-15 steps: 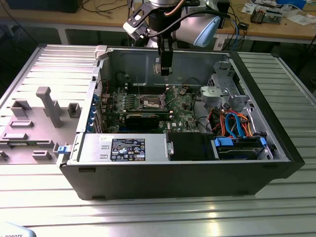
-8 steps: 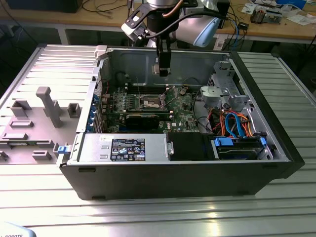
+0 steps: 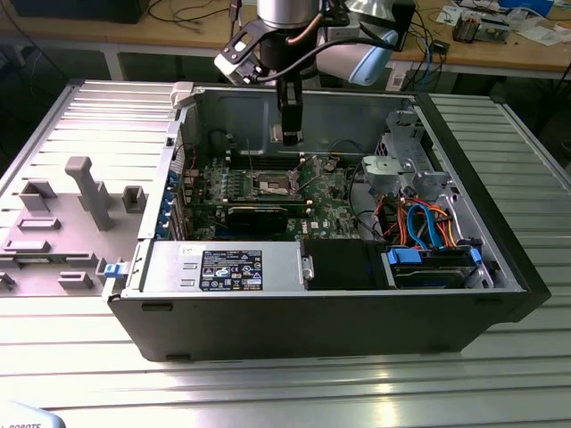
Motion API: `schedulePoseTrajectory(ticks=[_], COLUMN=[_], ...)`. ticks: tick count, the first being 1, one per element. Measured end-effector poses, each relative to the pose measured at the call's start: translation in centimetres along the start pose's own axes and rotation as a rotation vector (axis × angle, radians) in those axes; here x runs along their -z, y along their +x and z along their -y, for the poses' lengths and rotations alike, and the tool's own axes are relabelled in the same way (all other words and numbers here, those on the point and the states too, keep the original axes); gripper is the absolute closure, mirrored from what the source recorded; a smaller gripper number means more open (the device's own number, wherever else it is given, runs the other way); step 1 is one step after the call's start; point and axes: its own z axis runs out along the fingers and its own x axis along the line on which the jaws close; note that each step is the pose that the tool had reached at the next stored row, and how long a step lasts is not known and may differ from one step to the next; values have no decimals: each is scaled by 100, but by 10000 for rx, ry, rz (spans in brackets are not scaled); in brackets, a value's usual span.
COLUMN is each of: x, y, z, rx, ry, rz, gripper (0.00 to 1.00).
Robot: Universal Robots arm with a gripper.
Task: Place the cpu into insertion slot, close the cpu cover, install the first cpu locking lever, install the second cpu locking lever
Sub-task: 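Place the cpu into insertion slot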
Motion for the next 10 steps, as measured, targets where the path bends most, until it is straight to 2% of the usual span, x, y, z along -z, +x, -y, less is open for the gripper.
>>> schedulePoseTrajectory(ticks=[10], x=[-8], y=[0], z=[9], rx=[-1], ry=[-5], rz=[-2], gripper=[46])
